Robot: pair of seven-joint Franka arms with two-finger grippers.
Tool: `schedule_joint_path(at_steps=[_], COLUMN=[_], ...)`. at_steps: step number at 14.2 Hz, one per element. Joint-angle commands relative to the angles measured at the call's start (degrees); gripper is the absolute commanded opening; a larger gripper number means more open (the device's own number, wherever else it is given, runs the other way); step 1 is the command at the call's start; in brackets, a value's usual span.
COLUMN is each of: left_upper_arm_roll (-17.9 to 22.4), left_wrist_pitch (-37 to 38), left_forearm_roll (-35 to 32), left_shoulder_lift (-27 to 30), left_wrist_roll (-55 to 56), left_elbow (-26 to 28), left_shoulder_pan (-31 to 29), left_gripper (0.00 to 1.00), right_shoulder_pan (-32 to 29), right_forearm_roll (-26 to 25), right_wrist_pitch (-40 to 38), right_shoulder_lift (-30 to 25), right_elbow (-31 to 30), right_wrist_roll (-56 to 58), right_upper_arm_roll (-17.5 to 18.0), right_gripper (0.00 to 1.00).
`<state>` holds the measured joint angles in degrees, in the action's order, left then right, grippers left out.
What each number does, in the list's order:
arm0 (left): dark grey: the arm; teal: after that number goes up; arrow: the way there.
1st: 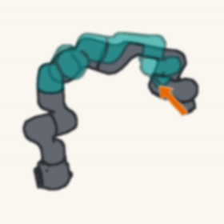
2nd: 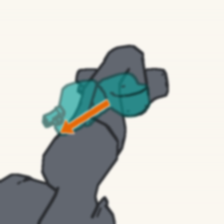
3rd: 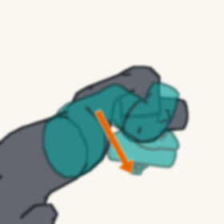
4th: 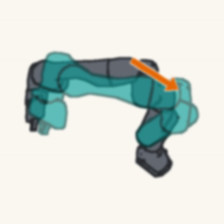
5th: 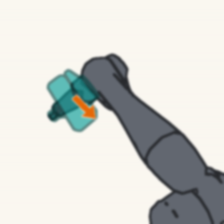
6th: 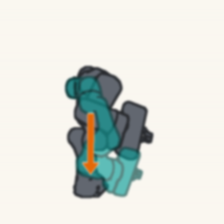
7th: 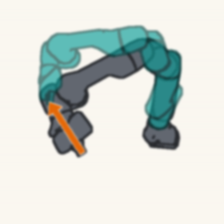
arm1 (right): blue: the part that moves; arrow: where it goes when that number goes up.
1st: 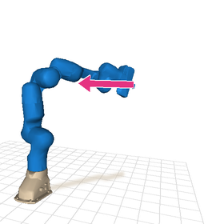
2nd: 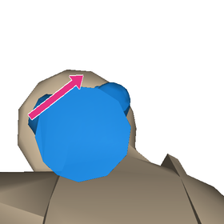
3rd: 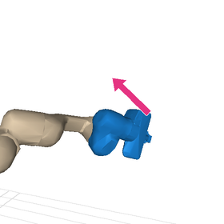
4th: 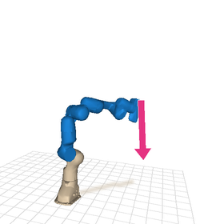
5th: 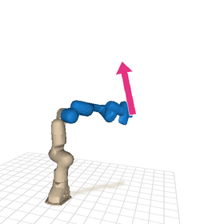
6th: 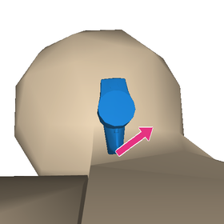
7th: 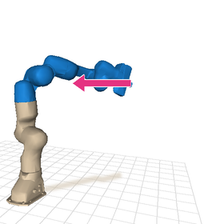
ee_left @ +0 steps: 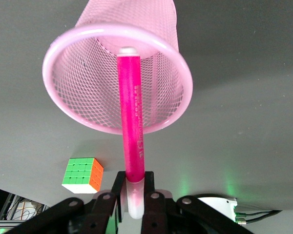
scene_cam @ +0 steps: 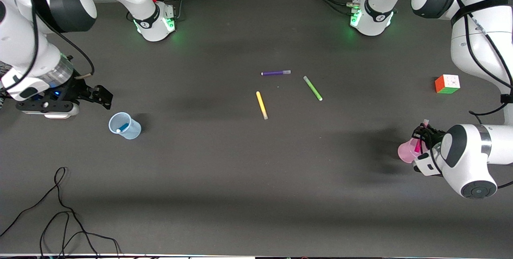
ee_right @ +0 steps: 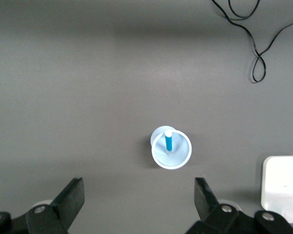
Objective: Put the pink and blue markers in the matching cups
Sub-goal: 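Lower the pink marker into the pink cup and open the left gripper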
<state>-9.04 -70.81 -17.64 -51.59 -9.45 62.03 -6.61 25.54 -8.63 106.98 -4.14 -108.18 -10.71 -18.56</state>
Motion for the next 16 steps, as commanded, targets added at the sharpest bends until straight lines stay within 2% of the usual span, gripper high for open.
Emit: schedule_joint_path(at_steps=[1, 2, 3, 5, 8, 11, 12, 15, 16], left_upper_arm_roll=[0.60, 0.60, 0.60, 0.34, 0.16, -0.02, -0.02, 0.33, 0.42], left_wrist_pitch=[-0.03, -0.11, -0.03, 1.11, 0.42, -1.86, -4.22, -15.11, -16.71], left_forearm_roll=[-0.81, -0.81, -0.81, -0.55, 3.03, 6.82, 7.88, 10.34, 11.39], left_shoulder_lift=[-0.97, -0.97, -0.79, 0.61, 8.06, 16.93, 21.40, 37.13, 40.75], left_wrist_roll=[0.31, 0.05, -0.13, -0.39, -0.57, -2.67, -2.68, -2.59, -2.59], left_elbow=[-2.00, -2.00, -2.08, -2.70, -2.18, 0.27, 4.38, 21.85, 25.39], left_shoulder_pan=[0.63, 0.63, 0.63, 0.20, -1.65, -2.62, -2.79, -3.15, -3.15], left_gripper=[0.73, 0.90, 0.99, 0.99, 1.00, 1.00, 1.00, 1.00, 1.00], right_shoulder_pan=[-2.24, -3.55, -4.96, -7.16, -11.46, -12.26, -12.35, -12.44, -12.44], right_forearm_roll=[2.03, 2.90, 4.57, 5.55, 6.34, 6.25, 6.25, 6.08, 6.08], right_wrist_pitch=[-4.40, -4.85, -4.94, -6.60, -7.75, -8.72, -9.59, -10.22, -10.22], right_shoulder_lift=[0.02, -0.51, -1.91, -2.98, -4.82, -5.61, -5.61, -5.44, -5.44], right_elbow=[3.24, 3.41, 3.76, 3.85, 3.85, 3.94, 4.03, 4.38, 4.38], right_wrist_roll=[2.63, 2.62, 2.71, 2.80, 2.80, 2.98, 2.98, 2.98, 2.98], right_upper_arm_roll=[2.20, 3.52, 4.75, 7.03, 12.21, 13.20, 13.20, 13.20, 13.20], right_gripper=[1.00, 1.00, 1.00, 1.00, 1.00, 1.00, 1.00, 1.00, 1.00])
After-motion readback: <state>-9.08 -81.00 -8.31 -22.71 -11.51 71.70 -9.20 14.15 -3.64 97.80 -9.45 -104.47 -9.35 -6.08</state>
